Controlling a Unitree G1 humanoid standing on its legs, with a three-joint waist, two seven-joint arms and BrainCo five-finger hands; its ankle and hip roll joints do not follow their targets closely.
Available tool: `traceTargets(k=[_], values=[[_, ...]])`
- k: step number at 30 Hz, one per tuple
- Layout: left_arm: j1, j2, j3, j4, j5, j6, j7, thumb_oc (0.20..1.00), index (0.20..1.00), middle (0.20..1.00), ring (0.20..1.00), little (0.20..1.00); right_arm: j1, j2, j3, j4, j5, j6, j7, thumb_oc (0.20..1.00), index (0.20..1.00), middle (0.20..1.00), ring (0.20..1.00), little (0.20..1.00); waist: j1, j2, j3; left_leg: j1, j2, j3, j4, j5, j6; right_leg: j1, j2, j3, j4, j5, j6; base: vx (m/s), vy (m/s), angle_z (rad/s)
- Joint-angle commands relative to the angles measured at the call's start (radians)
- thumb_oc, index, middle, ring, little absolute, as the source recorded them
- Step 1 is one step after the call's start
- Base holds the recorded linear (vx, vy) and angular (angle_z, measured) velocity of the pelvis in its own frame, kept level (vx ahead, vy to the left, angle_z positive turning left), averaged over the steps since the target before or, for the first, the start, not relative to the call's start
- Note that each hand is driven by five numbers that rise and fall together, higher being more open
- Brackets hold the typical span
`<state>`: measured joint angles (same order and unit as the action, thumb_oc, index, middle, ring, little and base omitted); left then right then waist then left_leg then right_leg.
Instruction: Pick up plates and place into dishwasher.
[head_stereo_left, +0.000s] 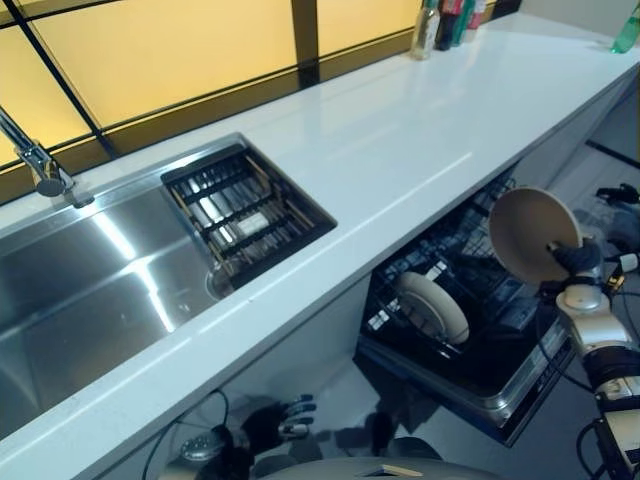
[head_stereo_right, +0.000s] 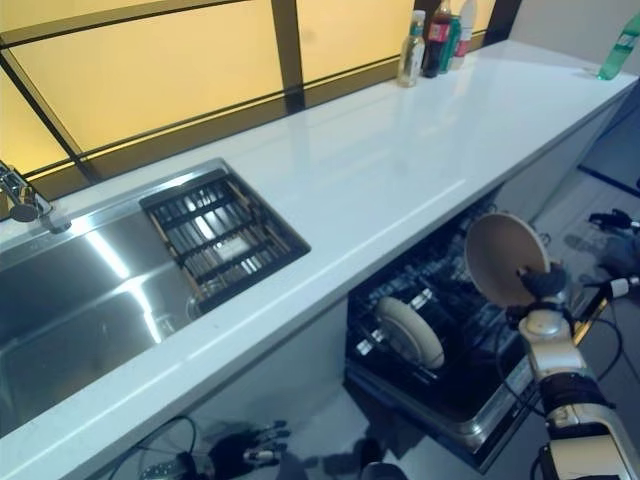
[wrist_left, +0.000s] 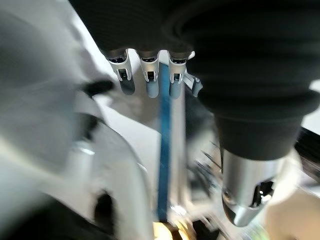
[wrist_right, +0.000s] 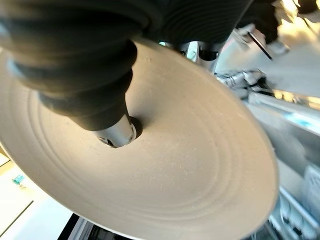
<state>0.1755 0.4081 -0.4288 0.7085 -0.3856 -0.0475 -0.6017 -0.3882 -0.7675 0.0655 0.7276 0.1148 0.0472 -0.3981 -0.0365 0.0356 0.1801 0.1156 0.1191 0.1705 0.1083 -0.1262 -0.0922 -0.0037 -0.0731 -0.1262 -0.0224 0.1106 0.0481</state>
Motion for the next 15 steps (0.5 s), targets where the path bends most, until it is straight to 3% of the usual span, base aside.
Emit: traceTargets(k=[1,7,11,15], values=[[0.055,0.001,0.005,0.063,0.097,-0.087,0.027,1.0,1.0,1.0,1.0,1.0,-0.096,-0.097,0.015,0.019,-0.079,-0.074,-0.017,0.2,0.2,0.2,0.2,0.2,0.036,0.004,-0.03,-0.186,0.092,-0.034,0.118,0.063,-0.007,-0.053,-0.066,-0.011,0.196,-0.154,0.072,0.03,-0.003,0.11],[0.061,-0.014,0.041,0.121,0.113,-0.146,0.071,1.0,1.0,1.0,1.0,1.0,-0.115,-0.123,0.054,0.041,-0.102,-0.113,0.048,0.2,0.2,0.2,0.2,0.2,0.049,0.027,0.006,-0.243,0.083,-0.067,0.156,0.068,-0.009,-0.089,-0.081,-0.026,0.231,-0.163,0.064,-0.03,0.01,0.09],[0.012,0.007,0.047,0.123,0.039,-0.179,0.078,1.0,1.0,1.0,1.0,1.0,-0.18,-0.143,0.095,0.091,-0.075,-0.097,0.04,0.2,0.2,0.2,0.2,0.2,0.051,0.047,0.068,-0.329,0.07,-0.1,0.187,0.081,-0.008,-0.167,-0.092,-0.025,0.276,-0.162,0.057,-0.24,0.044,0.08],[-0.006,0.014,0.05,0.114,-0.038,-0.189,0.072,1.0,1.0,1.0,1.0,1.0,-0.248,-0.141,0.125,0.203,-0.013,-0.128,0.044,0.2,0.2,0.2,0.2,0.2,0.069,0.066,0.111,-0.382,0.058,-0.135,0.204,0.097,-0.009,-0.204,-0.091,-0.025,0.298,-0.162,0.048,-0.12,0.011,0.07]])
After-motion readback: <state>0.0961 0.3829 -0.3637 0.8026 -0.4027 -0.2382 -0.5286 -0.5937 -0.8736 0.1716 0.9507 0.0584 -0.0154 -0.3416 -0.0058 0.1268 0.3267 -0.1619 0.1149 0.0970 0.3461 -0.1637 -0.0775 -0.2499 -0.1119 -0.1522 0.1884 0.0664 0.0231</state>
